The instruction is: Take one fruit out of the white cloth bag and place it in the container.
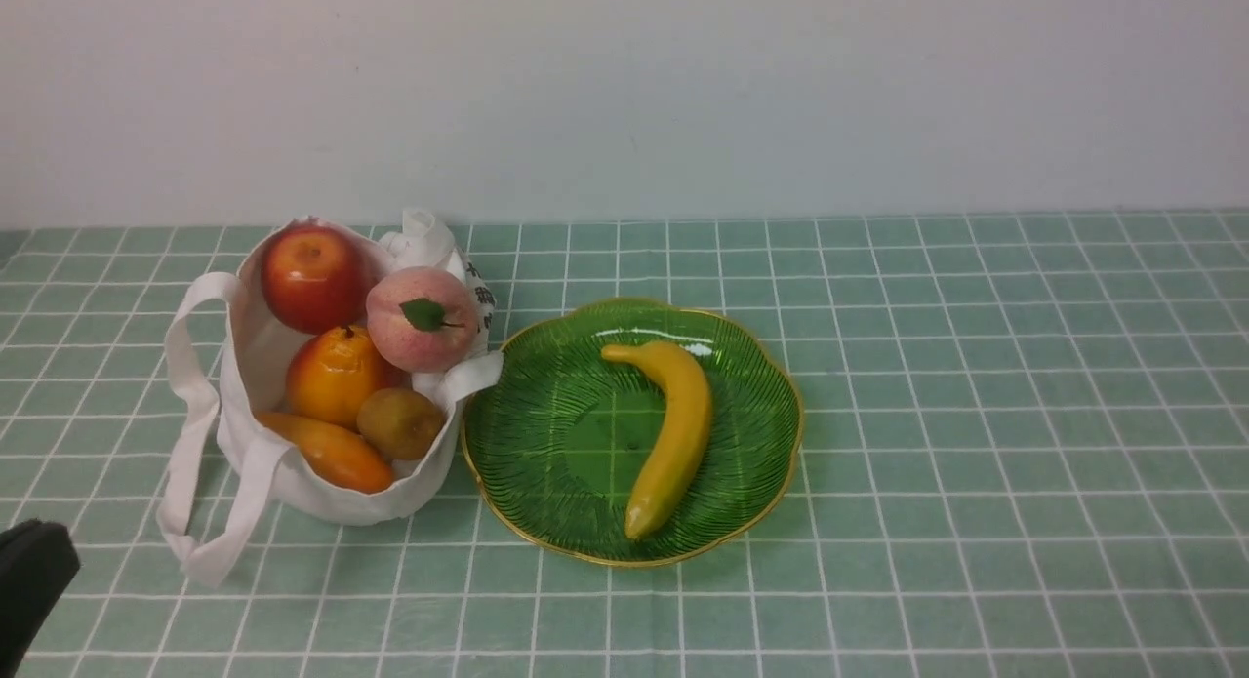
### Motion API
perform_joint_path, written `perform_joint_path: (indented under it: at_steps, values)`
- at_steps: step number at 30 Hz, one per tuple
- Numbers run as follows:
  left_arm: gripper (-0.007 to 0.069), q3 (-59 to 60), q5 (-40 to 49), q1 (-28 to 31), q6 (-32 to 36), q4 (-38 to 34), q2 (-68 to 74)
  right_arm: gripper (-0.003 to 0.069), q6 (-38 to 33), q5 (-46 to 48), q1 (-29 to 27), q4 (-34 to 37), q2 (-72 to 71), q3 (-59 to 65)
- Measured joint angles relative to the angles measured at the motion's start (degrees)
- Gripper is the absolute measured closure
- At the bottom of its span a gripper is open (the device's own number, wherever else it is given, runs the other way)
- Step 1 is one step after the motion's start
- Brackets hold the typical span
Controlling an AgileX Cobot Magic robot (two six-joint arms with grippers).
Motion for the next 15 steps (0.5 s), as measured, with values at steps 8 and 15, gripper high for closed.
perform_joint_path:
  at_steps: [8, 15]
  values:
    - [0.0632, 15.55, -18.34, -2.64, -23.42, 21.89, -5.34, 0.0674, 0.00, 0.00, 0.00, 0.00, 0.00, 0.00]
    - [0.0632, 22.80, -19.60, -3.39, -24.13, 29.07, -8.78, 0.0674, 0.00, 0.00, 0.00, 0.00, 0.00, 0.00]
